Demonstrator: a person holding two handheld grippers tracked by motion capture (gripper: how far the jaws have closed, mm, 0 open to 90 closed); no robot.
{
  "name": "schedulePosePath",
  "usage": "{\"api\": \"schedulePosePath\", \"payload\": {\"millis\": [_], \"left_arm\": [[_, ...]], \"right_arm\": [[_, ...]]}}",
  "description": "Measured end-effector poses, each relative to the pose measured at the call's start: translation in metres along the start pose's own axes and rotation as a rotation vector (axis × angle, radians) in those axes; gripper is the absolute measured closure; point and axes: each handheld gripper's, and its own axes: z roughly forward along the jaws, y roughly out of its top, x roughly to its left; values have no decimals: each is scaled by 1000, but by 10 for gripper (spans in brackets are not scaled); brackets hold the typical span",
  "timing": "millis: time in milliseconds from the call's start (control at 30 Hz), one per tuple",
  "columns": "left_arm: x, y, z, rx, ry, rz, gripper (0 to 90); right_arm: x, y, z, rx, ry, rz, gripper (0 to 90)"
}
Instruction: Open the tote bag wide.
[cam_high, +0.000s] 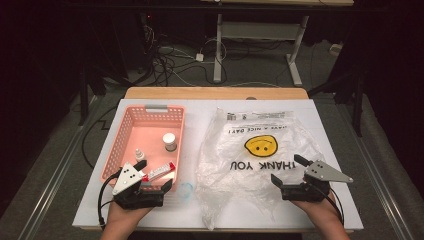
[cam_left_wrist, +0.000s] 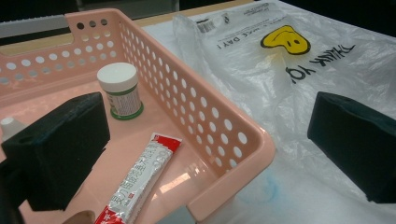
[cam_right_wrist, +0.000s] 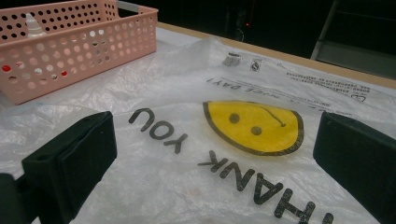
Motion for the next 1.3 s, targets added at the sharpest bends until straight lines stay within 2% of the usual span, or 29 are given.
{"api": "schedulePosePath", "payload": {"millis": [167, 467, 767, 900, 1000, 1033, 1100, 1300], "left_arm": [[-4, 1, 3, 6, -7, 13, 0], [-4, 0, 5, 18, -7, 15, 0], [-2, -1, 4, 21, -3, 11, 0], [-3, 0, 4, 17, -6, 9, 0], [-3, 0, 4, 17, -6, 11, 0], [-3, 0, 4, 19, -6, 12, 0], [-4, -1, 4, 24, -7, 18, 0], [-4, -1, 4, 24, -5, 20, 0]], "right_arm": [[3, -1, -5, -4, 5, -15, 0], [-2, 2, -8, -9, 0, -8, 0], [-14, 3, -18, -8, -38, 14, 0], [-25, 2, -21, 9, -65, 28, 0], [-38, -3, -27, 35, -104, 55, 5], [-38, -3, -27, 35, -104, 55, 5], [-49, -7, -31, 63, -134, 80, 20], [-71, -17, -36, 111, -175, 141, 69]]}}
